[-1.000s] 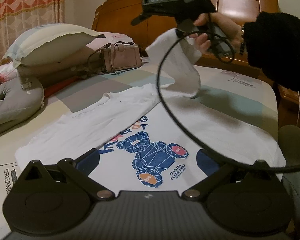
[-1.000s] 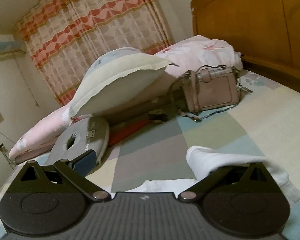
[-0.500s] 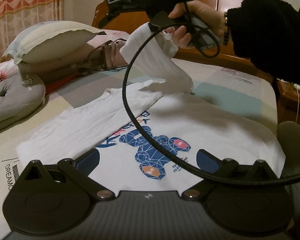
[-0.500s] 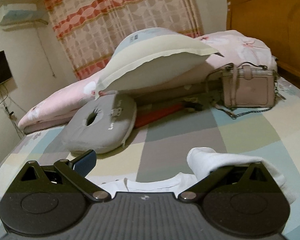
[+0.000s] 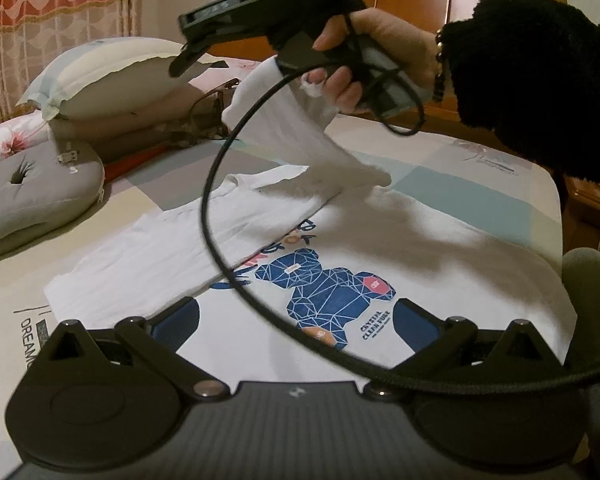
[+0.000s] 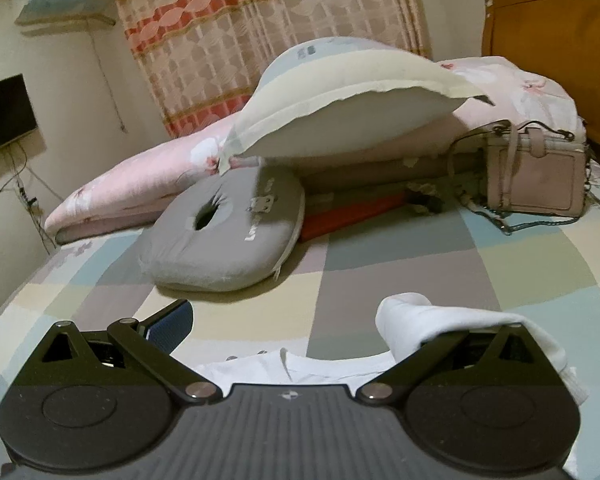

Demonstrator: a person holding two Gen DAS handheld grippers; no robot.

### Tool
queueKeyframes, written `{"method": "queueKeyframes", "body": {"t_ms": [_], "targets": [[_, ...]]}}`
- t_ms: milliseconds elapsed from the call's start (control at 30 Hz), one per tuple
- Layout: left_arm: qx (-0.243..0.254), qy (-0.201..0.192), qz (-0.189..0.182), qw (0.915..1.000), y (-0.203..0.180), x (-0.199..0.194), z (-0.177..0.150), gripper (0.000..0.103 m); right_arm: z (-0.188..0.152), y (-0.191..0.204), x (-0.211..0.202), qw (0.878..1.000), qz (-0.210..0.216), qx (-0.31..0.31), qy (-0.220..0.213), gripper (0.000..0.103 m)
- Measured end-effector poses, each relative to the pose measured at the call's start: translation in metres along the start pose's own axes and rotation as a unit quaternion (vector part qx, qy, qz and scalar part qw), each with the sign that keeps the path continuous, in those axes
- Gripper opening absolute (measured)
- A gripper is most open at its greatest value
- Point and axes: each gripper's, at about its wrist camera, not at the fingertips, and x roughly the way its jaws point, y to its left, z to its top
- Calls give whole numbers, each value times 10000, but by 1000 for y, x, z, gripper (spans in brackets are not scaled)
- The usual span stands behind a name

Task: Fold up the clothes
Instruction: 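Carry the held sleeve across the shirt body with the right gripper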

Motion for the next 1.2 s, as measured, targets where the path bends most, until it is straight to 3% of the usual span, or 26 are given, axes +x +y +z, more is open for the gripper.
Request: {"method": "queueKeyframes", "body": {"t_ms": [333, 800, 933, 1200], "targets": [[-18, 122, 0, 9999, 2, 5, -3, 102, -24, 15, 39, 9995, -106, -234, 170, 103], [67, 433, -3, 9990, -1, 17, -7, 102, -99, 8, 88, 9886, 310, -182, 1464, 103], [114, 444, -45, 9989, -4, 17, -8, 102, -106, -6, 72, 9898, 363, 129, 1368, 103], [220, 459, -107, 9986, -11, 19, -8, 102, -95, -41, 53, 9923, 1, 950, 793, 103]]}}
